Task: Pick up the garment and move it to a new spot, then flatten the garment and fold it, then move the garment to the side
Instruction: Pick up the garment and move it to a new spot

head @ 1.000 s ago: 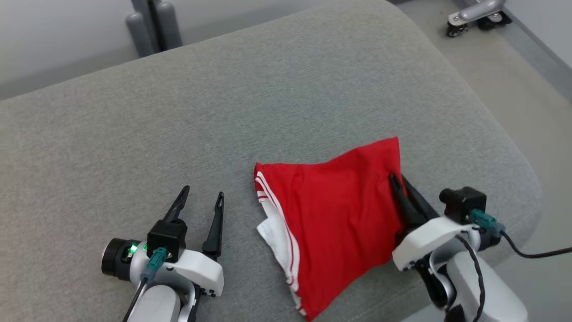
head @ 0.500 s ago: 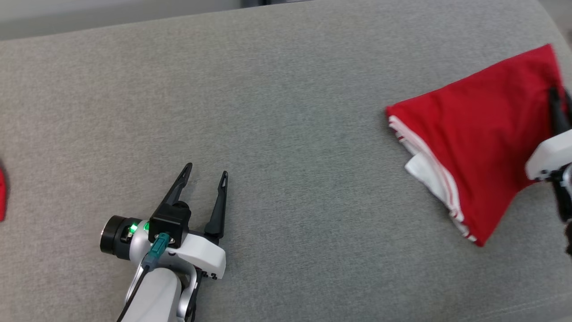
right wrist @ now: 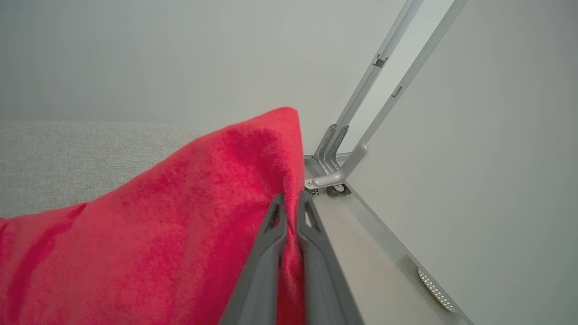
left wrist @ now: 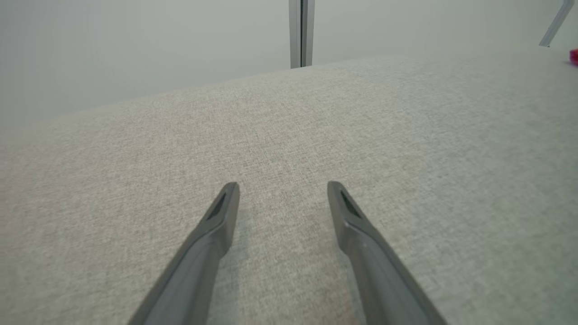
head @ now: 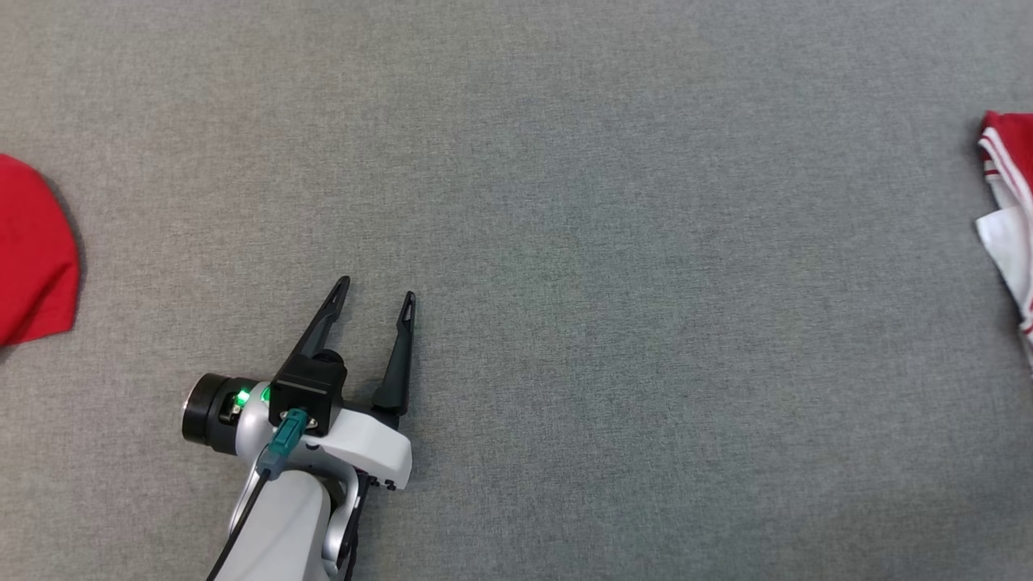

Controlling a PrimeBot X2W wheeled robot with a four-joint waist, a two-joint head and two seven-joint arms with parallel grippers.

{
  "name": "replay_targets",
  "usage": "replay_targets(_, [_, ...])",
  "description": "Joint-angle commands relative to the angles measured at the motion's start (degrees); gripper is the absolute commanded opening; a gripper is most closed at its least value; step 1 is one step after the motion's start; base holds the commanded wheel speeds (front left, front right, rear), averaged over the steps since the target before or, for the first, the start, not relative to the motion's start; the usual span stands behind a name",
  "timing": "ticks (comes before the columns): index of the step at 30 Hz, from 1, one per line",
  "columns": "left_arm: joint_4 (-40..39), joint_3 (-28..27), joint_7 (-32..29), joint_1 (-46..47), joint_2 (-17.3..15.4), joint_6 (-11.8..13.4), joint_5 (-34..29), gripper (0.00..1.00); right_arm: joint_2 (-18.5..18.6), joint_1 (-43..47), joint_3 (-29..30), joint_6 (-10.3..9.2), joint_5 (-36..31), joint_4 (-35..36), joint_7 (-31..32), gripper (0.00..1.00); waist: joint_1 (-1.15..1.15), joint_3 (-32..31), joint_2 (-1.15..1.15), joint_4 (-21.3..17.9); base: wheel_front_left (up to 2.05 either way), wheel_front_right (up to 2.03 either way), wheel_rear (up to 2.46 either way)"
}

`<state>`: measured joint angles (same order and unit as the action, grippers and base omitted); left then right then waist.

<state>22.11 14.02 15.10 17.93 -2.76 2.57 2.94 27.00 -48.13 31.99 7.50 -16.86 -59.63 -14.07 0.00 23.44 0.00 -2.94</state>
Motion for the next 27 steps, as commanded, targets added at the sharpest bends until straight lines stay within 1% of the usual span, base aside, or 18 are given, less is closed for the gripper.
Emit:
replay_targets(1, [-0.05,-0.05,0.05,0.97,-0.3,0.09,-0.02,1.0,0.23,-1.35,2.61,-0.02,-1.68,0.69,-0.2,0.13,0.0,0.18,0.0,0.27,0.0,0.0,0.0])
replay_targets(2, [-0.04,-0.03,0.05,1.03,-0.31,0.16,-0.02,1.0,0.04,-1.75,3.34,-0.02,-2.79,0.64,-0.4,0.8,0.0,0.26,0.0,0.29,0.0,0.0,0.0])
replay_targets(3, [0.01,-0.07,0.05,1.04,-0.3,0.27,-0.04,1.0,-0.37,-2.26,3.99,-0.02,-3.44,0.44,-0.62,1.0,0.0,0.32,0.0,0.24,0.0,0.0,0.0])
replay_targets(4, [0.23,-0.31,0.05,1.05,-0.29,0.48,-0.04,1.0,-0.93,-3.25,4.38,-0.02,-4.81,0.79,-0.89,1.0,0.0,0.38,0.0,-0.03,0.0,0.0,0.0])
replay_targets(6, [0.51,-0.53,0.03,1.03,-0.29,0.47,-0.01,1.0,-1.92,-4.46,4.6,-0.02,-4.82,1.09,-1.18,1.0,0.0,0.21,0.0,-0.23,0.0,0.0,0.0])
replay_targets(8, [0.56,-0.81,0.03,1.09,-0.3,0.68,0.14,1.0,-3.7,-5.68,2.3,-0.02,-3.58,3.69,-1.18,1.0,0.0,-0.16,0.0,-0.26,0.0,0.0,0.0])
replay_targets(11, [0.46,-1.42,0.04,0.79,-0.29,1.08,0.6,1.0,-7.33,-4.07,-2.3,-0.02,0.44,8.72,-1.14,1.0,0.0,-1.36,0.0,-0.32,0.0,0.0,0.0])
replay_targets(15, [0.52,-2.48,0.04,-0.58,-0.29,1.59,1.26,1.0,-11.88,0.55,-10.08,-0.02,6.73,16.79,-1.14,1.0,0.0,-3.58,0.0,-0.24,0.0,0.0,0.0])
replay_targets(16, [0.52,-2.48,0.04,-0.58,-0.29,1.59,1.26,1.0,-11.88,0.55,-10.08,-0.02,6.73,16.79,-1.14,1.0,0.0,-3.58,0.0,-0.24,0.0,0.0,0.0])
replay_targets(19, [0.68,-3.33,0.04,-1.74,-0.28,2.1,1.85,1.0,-14.76,5.4,-15.16,-0.02,10.89,21.83,-1.15,1.0,0.0,-5.5,0.0,-0.06,0.0,0.0,0.0])
replay_targets(21, [0.71,-4.01,0.04,-2.38,-0.3,2.26,2.23,1.0,-16.79,8.85,-17.12,-0.02,12.71,24.4,-1.15,1.0,0.0,-6.93,0.0,0.01,0.0,0.0,0.0])
replay_targets(23, [0.67,-4.82,0.04,-3.5,-0.28,2.62,2.91,1.0,-18.59,12.57,-19.17,-0.02,14.14,26.18,-1.15,1.0,0.0,-8.52,0.0,0.08,0.0,0.0,0.0])
replay_targets(27, [0.93,-6.42,0.04,-5.43,-0.29,2.96,3.62,1.0,-20.91,19.15,-22.21,-0.02,16.37,28.01,-1.15,1.0,0.0,-11.59,0.0,0.41,0.0,0.0,0.0])
